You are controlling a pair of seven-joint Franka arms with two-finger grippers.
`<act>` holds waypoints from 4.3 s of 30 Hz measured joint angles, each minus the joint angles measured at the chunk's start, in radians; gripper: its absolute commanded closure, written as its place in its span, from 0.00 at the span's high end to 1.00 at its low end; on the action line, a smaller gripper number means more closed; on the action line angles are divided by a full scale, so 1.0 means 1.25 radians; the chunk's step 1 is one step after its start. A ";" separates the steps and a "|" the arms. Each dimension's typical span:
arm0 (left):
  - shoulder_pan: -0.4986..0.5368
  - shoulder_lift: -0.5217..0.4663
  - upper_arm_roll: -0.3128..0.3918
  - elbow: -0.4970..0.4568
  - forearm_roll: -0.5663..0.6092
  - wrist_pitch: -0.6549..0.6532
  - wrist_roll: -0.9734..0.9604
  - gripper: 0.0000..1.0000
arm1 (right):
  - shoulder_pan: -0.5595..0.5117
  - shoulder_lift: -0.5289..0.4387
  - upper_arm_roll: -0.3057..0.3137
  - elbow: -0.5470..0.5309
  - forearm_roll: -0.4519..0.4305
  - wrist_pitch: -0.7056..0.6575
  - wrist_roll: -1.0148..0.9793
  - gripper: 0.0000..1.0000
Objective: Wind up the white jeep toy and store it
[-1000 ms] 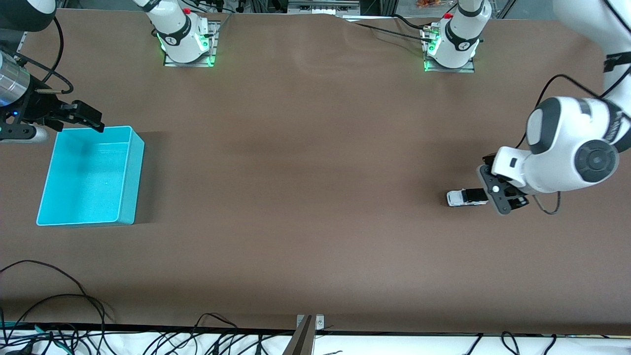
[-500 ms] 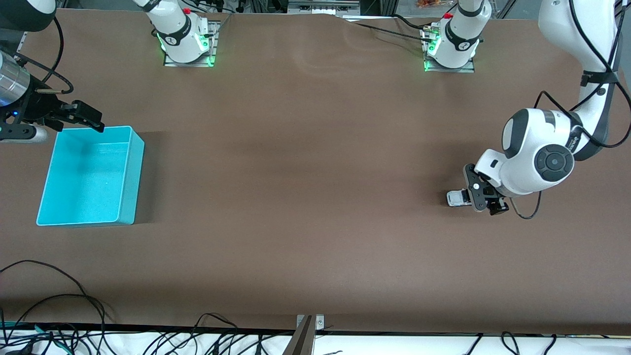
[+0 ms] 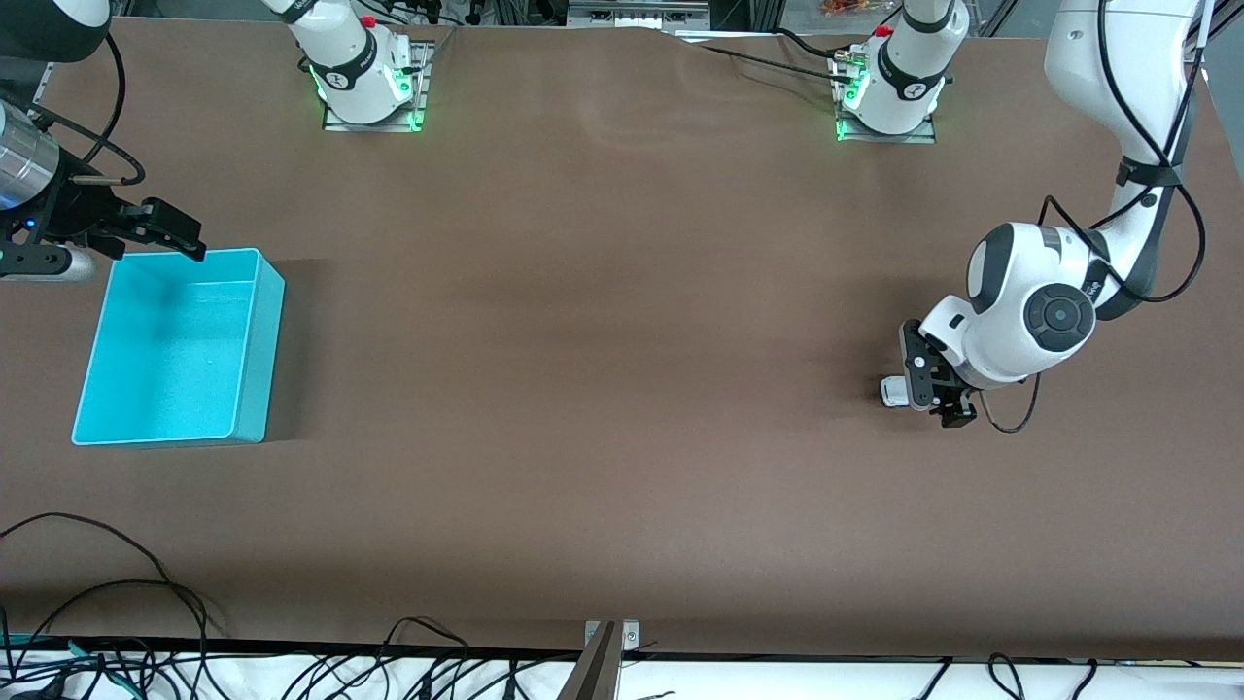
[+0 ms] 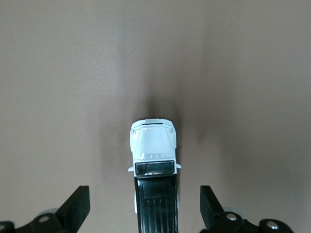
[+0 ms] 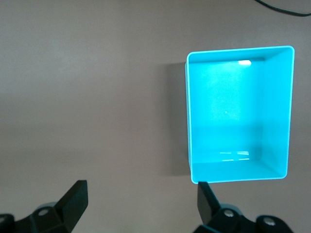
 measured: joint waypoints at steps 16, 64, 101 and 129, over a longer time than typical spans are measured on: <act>0.030 0.031 0.001 -0.061 0.001 0.091 0.020 0.99 | 0.000 0.000 0.000 0.000 0.001 0.000 0.000 1.00; 0.038 0.041 0.001 -0.067 0.012 0.134 0.074 0.05 | 0.000 0.000 -0.001 0.000 0.003 -0.001 0.000 1.00; 0.327 0.073 0.008 -0.015 0.012 0.139 0.375 0.04 | 0.000 0.000 -0.001 0.000 0.003 -0.001 0.000 1.00; 0.344 0.058 -0.021 0.056 0.012 -0.028 0.373 1.00 | 0.000 0.000 -0.001 0.000 0.004 -0.001 0.000 1.00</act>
